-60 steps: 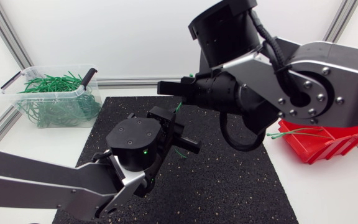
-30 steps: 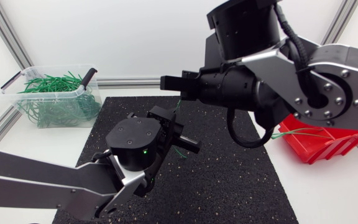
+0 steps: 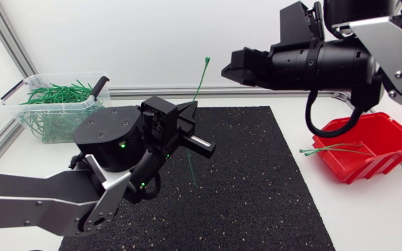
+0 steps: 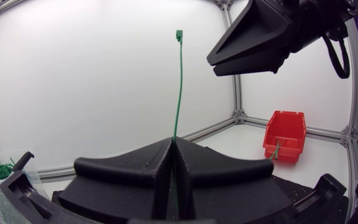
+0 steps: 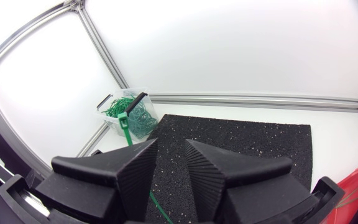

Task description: Take a green cable tie from the red box, thread the tail through the head to close it, then place it in the transparent bin on the left.

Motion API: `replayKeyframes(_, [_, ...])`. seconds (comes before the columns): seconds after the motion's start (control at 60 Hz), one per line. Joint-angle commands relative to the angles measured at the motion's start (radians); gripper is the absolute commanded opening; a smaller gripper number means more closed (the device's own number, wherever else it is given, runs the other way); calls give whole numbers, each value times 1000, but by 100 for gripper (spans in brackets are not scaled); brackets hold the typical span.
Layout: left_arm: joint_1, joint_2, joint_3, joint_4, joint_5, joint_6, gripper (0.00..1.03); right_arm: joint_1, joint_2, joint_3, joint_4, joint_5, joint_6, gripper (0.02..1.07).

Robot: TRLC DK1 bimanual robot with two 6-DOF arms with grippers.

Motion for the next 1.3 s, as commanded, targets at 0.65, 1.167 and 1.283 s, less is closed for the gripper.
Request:
replayKeyframes(0.65, [65,-285,-58,-377,425,-286,4,-235,87,-54,-158,-786,-585,40])
replayKeyframes(1.167, [140,-369,17,-535,686,-508,4,-143,142,-105,-308,-918,-853,40])
replayKeyframes(1.283, [133,-375,26,-538,692,-531,4,-107,148,-116,-299,-917,-859,40])
